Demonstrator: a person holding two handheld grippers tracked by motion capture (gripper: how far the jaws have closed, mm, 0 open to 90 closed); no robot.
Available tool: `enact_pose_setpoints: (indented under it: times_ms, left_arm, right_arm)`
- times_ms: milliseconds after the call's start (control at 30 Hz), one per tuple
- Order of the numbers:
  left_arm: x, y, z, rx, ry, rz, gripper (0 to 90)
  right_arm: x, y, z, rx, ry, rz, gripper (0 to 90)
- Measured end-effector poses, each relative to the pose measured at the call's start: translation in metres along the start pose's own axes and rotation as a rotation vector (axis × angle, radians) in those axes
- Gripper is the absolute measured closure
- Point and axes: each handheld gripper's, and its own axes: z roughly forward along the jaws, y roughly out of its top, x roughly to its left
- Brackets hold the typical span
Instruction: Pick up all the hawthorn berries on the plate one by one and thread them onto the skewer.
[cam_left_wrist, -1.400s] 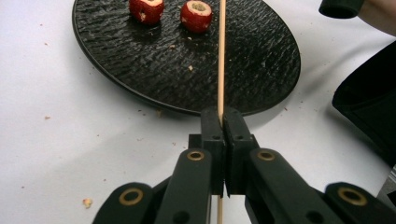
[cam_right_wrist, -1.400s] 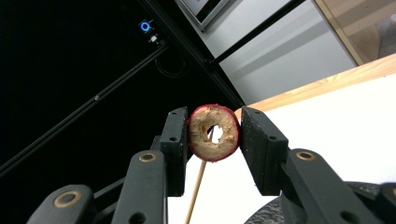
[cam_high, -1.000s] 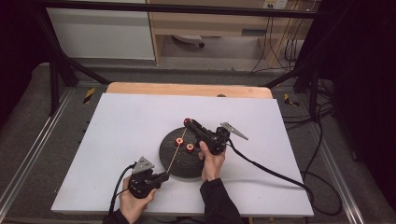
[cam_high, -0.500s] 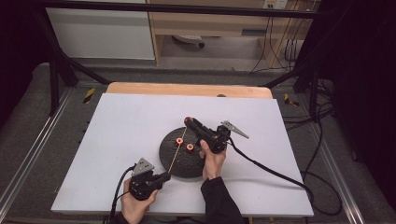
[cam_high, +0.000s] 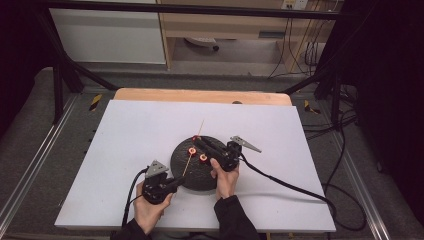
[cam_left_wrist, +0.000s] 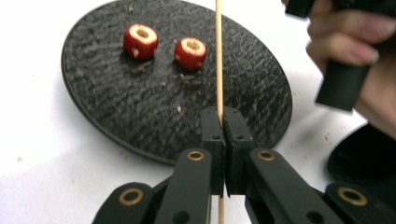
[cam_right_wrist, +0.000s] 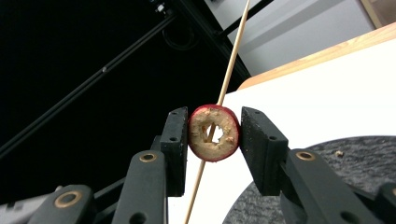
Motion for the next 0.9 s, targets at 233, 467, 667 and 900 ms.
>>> enact_pose_setpoints:
  times_ms: [233,467,667,900]
  left_arm:
    - [-0.001,0.014,0.007,-0.010,0.002,0.017,88.5]
    - [0.001,0.021,0.011,-0.014,-0.001,0.025,88.6]
    - [0.003,0.021,0.013,-0.012,-0.006,0.042,88.6]
    - [0.005,0.018,0.009,-0.001,-0.006,0.082,88.5]
  right_arm:
    - [0.005,-0.008,-0.004,0.038,0.009,-0.020,63.3]
    - [0.009,-0.016,-0.007,0.077,0.009,-0.032,63.3]
    - [0.010,-0.019,-0.008,0.090,-0.001,-0.051,63.2]
    - [0.012,-0.017,-0.011,0.094,-0.005,-0.083,52.9]
